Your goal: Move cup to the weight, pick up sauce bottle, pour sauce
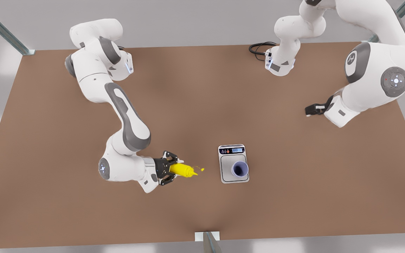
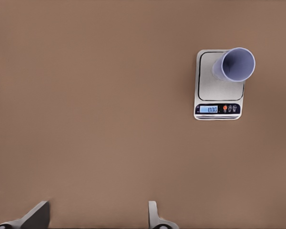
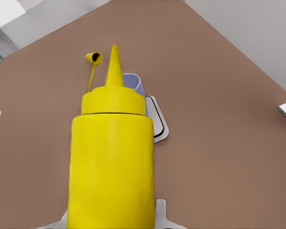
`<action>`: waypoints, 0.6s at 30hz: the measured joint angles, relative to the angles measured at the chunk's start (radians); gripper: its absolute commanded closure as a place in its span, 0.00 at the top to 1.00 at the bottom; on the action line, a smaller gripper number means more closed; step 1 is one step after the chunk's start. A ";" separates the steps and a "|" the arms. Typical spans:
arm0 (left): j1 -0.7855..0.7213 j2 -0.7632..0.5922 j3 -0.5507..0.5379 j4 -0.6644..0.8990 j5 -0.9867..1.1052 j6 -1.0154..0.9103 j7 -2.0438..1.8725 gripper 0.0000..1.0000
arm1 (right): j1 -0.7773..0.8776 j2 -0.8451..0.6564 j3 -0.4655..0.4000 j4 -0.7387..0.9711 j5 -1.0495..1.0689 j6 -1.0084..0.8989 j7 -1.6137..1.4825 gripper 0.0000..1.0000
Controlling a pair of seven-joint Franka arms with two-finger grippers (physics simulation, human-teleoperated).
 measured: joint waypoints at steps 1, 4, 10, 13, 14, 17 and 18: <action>-0.005 0.001 0.000 -0.006 0.008 -0.001 0.000 1.00 | 0.025 0.001 0.000 0.000 0.001 0.032 0.014 0.45; -0.013 0.000 0.026 -0.016 0.022 0.005 0.000 1.00 | 0.085 0.002 0.002 0.000 -0.001 0.076 0.028 0.45; -0.003 0.001 0.032 -0.023 0.031 0.015 0.000 1.00 | 0.142 0.007 -0.003 0.000 -0.008 0.142 0.026 0.45; -0.005 0.022 0.032 -0.020 0.033 0.011 -0.001 1.00 | 0.173 0.017 -0.006 0.000 -0.013 0.222 0.043 0.46; -0.005 0.034 0.032 -0.019 0.033 0.013 -0.001 1.00 | 0.185 0.019 -0.008 0.001 -0.014 0.230 0.049 0.46; -0.006 0.052 0.031 -0.019 0.034 0.014 -0.001 1.00 | 0.193 0.025 -0.009 0.027 -0.020 0.232 0.065 0.46; -0.006 0.052 0.031 -0.019 0.034 0.017 -0.001 1.00 | 0.193 0.026 -0.008 0.027 -0.020 0.234 0.067 0.46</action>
